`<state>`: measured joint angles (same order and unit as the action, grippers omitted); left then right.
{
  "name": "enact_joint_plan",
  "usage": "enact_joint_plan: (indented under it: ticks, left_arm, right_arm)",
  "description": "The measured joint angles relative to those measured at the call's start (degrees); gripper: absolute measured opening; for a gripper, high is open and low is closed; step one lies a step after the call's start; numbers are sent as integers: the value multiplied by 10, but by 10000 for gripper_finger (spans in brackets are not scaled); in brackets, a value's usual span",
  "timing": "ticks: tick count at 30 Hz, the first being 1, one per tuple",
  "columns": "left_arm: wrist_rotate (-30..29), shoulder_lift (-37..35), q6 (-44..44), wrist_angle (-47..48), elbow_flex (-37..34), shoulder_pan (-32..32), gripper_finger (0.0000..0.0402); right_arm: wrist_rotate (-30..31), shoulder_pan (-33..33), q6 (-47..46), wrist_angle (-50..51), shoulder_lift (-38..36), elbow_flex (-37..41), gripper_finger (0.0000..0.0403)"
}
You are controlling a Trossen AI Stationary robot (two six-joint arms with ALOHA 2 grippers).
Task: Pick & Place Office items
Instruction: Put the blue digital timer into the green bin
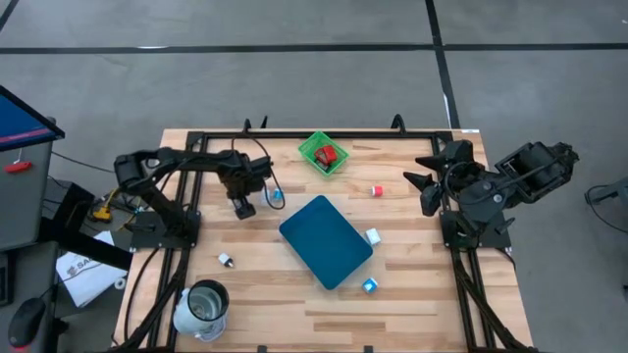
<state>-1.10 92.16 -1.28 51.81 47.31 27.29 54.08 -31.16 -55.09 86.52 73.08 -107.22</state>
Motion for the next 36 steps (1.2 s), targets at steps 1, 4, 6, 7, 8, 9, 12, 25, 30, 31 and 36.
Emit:
enact_joint_plan:
  ticks: [1,4,6,7,8,9,12,25,30,31,36]
  left_arm:
    - [0,3,0,-4,0,3,396]
    - [0,14,0,-18,0,11,396]
    - [0,21,-1,-18,1,16,395]
    - [-1,24,-3,-18,1,17,394]
    - [-2,25,-6,-18,1,19,392]
    - [-5,27,-11,-17,0,19,390]
    - [-12,28,-17,-15,0,19,381]
    - [-6,29,-15,-4,-1,20,279]
    - [0,27,-14,-3,1,20,282]
    - [0,27,-14,-1,4,20,287]
    - [10,29,-13,16,28,20,292]
  right_arm:
    - [0,0,0,0,0,0,225]
    - [0,0,0,0,0,0,225]
    - [0,0,-3,0,0,0,225]
    - [0,0,-4,0,0,0,225]
    - [0,0,-5,0,0,0,225]
    - [0,0,-5,0,0,0,225]
    - [0,0,-9,0,0,0,225]
    - [3,0,-9,0,0,0,225]
    - [9,0,-10,0,0,0,225]
    - [13,0,-11,-1,0,0,225]
    - [15,0,-11,-1,0,0,225]
